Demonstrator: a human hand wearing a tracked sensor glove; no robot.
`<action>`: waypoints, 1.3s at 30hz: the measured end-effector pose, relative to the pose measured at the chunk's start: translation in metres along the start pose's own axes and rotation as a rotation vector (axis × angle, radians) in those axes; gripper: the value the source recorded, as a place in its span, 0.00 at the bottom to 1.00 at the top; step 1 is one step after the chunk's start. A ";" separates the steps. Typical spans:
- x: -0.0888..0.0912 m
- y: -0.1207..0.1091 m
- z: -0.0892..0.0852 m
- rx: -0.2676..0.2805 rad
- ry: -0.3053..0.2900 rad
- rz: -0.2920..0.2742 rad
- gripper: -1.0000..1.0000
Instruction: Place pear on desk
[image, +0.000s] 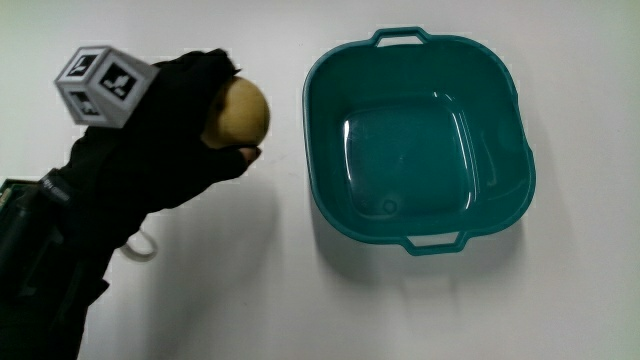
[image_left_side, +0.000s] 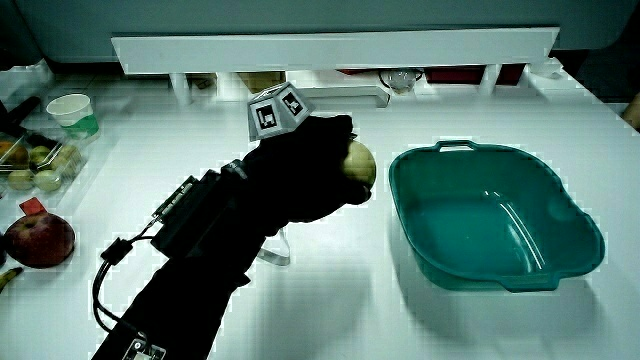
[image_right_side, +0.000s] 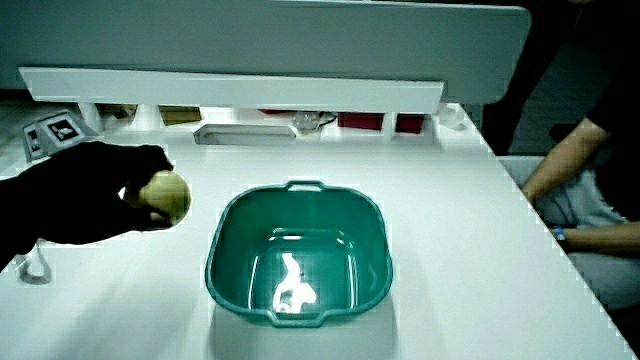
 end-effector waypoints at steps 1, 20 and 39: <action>-0.006 0.001 -0.004 0.008 0.005 0.005 0.50; -0.058 0.023 -0.050 -0.082 -0.067 0.093 0.50; -0.072 0.017 -0.055 -0.154 -0.139 0.149 0.20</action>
